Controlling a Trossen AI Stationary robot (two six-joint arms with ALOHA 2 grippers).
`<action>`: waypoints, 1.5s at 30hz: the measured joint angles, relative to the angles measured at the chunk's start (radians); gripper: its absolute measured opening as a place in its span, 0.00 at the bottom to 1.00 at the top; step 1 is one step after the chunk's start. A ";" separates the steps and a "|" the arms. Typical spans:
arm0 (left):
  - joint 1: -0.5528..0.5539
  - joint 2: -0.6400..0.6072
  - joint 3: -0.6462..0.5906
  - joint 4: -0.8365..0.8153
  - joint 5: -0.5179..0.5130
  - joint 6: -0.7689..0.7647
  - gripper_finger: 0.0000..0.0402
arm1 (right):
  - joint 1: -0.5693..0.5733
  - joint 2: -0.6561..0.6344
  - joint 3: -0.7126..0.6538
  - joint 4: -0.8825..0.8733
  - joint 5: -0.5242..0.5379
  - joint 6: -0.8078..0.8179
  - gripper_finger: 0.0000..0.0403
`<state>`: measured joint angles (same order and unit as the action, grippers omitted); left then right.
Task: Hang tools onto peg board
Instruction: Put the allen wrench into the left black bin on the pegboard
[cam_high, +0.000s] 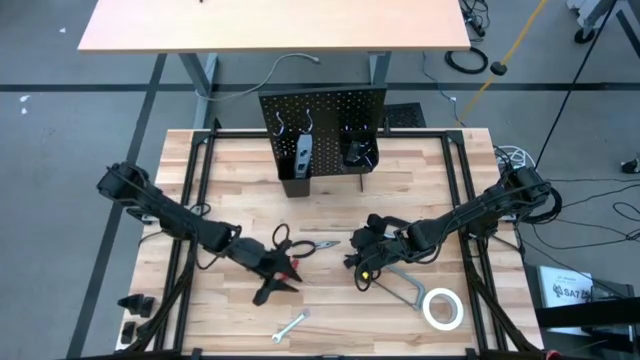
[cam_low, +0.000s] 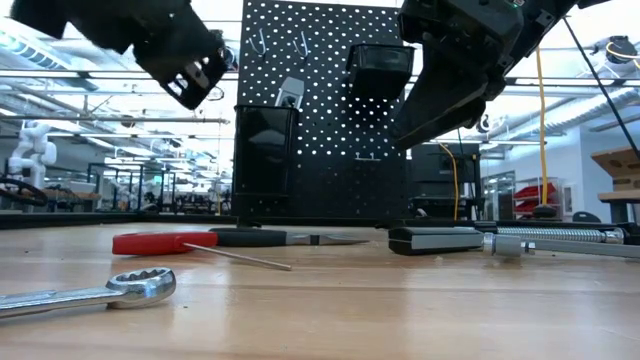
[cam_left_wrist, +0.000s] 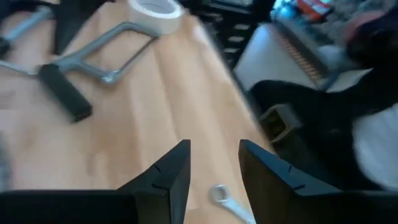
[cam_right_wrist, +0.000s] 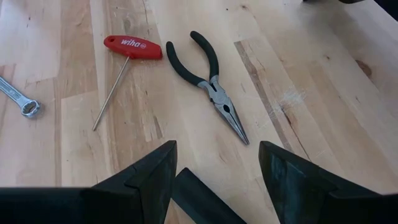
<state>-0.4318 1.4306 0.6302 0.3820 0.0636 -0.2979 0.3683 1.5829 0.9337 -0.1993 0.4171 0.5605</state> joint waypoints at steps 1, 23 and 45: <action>-0.010 0.005 0.004 -0.017 -0.035 0.019 0.35 | 0.000 0.000 0.000 0.000 0.000 0.000 0.55; -0.034 0.287 0.291 -0.560 -0.203 0.236 0.35 | -0.006 0.100 0.000 0.038 -0.005 -0.004 0.55; 0.002 0.344 0.310 -0.690 -0.197 0.286 0.11 | -0.006 0.097 0.000 0.055 -0.004 -0.023 0.55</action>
<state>-0.4301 1.7744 0.9407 -0.3082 -0.1330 -0.0118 0.3618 1.6794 0.9337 -0.1444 0.4129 0.5377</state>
